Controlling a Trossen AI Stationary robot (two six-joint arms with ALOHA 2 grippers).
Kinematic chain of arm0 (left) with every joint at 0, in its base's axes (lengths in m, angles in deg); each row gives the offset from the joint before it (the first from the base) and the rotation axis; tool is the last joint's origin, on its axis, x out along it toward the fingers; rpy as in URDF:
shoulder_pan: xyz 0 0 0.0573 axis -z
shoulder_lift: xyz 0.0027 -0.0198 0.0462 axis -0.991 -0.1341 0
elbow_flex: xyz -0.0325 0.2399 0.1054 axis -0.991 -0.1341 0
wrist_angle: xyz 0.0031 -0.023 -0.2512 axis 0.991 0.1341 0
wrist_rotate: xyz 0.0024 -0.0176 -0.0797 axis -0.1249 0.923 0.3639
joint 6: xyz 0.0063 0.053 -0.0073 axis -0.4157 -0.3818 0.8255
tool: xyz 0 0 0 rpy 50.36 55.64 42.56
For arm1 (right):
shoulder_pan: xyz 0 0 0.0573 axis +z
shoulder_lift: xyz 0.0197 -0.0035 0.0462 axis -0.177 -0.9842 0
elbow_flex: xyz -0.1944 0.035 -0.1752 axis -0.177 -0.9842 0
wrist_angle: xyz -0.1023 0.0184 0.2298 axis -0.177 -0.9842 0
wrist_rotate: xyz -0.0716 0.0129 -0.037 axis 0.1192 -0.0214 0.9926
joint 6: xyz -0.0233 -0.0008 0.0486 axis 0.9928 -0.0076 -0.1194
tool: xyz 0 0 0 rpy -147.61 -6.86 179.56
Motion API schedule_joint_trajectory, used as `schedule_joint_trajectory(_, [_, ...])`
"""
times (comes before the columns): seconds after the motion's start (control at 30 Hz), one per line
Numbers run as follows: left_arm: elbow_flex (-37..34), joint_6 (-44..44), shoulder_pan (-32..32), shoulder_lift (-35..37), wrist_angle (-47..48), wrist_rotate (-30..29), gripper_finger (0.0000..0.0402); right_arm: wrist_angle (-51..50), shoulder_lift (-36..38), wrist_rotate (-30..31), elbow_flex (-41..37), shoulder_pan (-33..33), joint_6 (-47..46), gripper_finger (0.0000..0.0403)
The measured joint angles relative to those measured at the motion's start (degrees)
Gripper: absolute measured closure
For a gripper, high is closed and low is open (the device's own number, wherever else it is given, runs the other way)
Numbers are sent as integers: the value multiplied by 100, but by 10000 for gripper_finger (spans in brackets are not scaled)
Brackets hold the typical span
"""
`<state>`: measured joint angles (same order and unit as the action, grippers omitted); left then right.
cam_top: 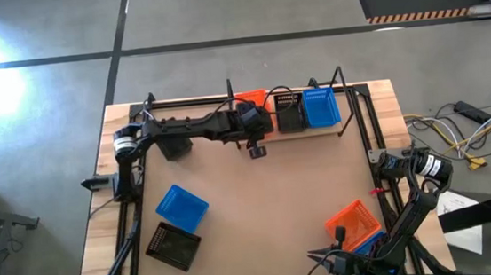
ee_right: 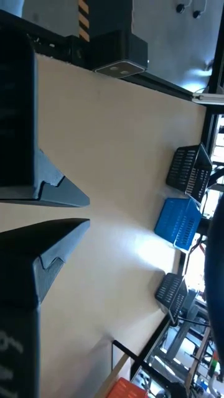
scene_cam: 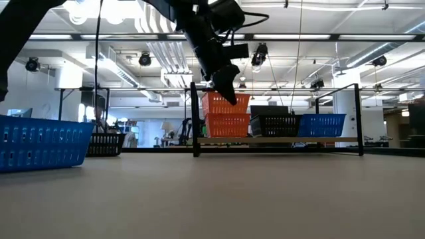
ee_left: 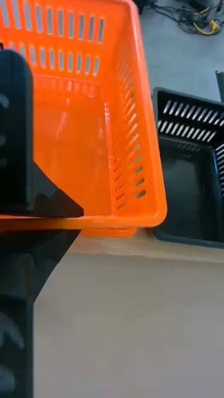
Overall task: Stack baskets on shelf by color
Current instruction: Stack the left orange basket in the other orange basket on the shelf
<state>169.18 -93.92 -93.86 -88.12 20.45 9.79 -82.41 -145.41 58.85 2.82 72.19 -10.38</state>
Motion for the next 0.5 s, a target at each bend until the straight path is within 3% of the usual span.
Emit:
schedule_joint_trajectory(0.17, [-99,-44,0,0,14,0,386,1,0,0,0,0,-1,369])
schedule_joint_trajectory(0.5, [64,-16,0,41,19,0,282,16,0,0,0,0,-1,369])
